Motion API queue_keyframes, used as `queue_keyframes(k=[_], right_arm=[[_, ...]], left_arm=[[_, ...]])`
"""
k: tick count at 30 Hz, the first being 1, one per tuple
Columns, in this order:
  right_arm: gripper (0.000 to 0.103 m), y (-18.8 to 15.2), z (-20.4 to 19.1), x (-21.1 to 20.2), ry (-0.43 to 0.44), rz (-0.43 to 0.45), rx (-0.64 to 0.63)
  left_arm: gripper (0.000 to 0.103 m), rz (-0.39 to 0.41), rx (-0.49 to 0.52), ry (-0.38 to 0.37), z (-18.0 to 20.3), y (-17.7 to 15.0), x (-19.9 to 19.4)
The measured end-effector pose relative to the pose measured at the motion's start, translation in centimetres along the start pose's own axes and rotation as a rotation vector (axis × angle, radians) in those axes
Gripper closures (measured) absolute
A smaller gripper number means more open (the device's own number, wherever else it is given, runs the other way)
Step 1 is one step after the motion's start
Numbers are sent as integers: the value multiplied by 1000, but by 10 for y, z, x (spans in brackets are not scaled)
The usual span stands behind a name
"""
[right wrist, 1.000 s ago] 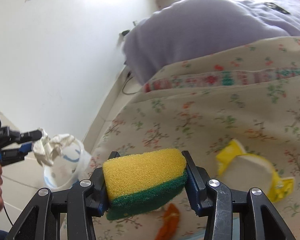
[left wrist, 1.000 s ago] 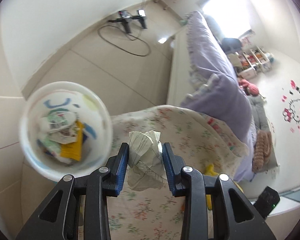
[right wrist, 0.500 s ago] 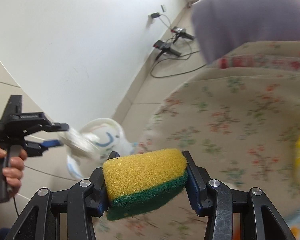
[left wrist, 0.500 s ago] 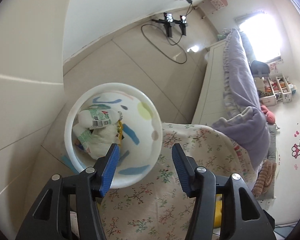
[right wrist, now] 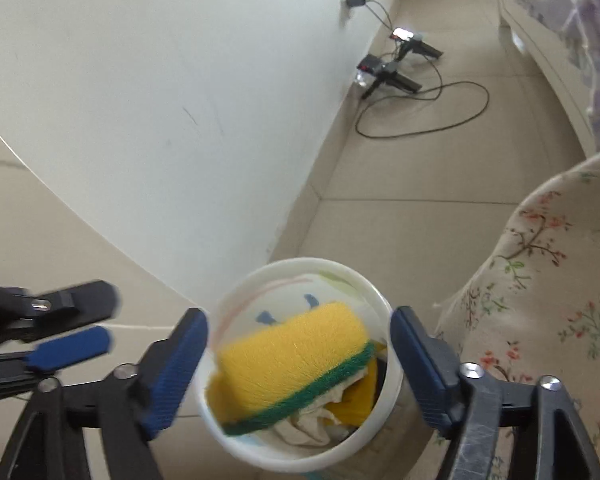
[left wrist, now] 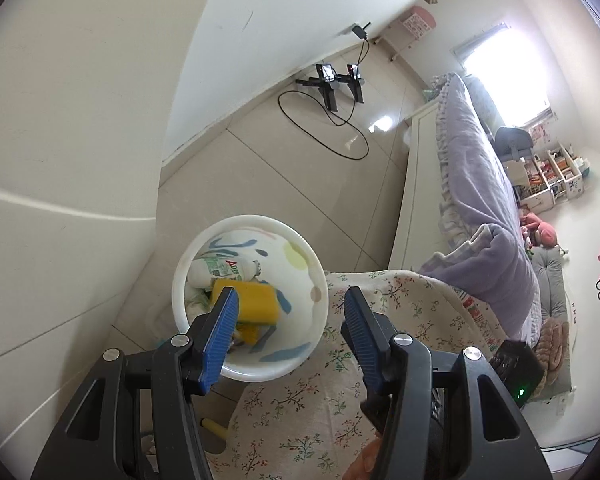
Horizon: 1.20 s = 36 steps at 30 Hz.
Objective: Collect trash
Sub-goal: 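Carry the sponge and tissue to the white bucket and release them, then grasp the white tissue ball with the left gripper while the right grasps the orange wrapper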
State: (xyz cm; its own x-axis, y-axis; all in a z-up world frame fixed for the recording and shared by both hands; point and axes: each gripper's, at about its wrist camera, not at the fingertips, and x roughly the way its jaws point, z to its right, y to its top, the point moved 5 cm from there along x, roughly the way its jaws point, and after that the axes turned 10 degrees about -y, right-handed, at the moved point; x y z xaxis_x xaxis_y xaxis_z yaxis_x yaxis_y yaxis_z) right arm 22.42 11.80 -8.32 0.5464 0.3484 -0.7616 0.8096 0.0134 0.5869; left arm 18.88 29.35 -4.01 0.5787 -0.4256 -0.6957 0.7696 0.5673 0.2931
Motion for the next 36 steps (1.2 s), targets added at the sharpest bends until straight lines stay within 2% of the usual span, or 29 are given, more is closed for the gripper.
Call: queue_keyframes(k=[5,10,15,21,25,27,31,36], right_arm=[[22,-8,4,-7,-30,-12,-39],[21,-20,47,-52,-121,-5,-92],[18,-12,125,-119,-208,9,-53],[15,-14,236,-191,-383,24,71],[15,-36,287,-197,-381,-31,197],[15,-47,297,-192,-368,-68,247],[15,-61,302,-186,-374,-117,206],[15,-72,305,-182,-375,-152,179]], left_arm=[[41,-56,55,-22,26,-14,14],[39,-143,181,-67,83,-52,41],[37,-282,364,-121,148,-116,79],[37,-386,493,-105,188,-178,121],[37,-439,533,-74,200,-206,152],[37,-466,554,-48,203,-218,169],[38,-490,543,-6,203,-233,192],[43,-476,520,21,202,-238,214]])
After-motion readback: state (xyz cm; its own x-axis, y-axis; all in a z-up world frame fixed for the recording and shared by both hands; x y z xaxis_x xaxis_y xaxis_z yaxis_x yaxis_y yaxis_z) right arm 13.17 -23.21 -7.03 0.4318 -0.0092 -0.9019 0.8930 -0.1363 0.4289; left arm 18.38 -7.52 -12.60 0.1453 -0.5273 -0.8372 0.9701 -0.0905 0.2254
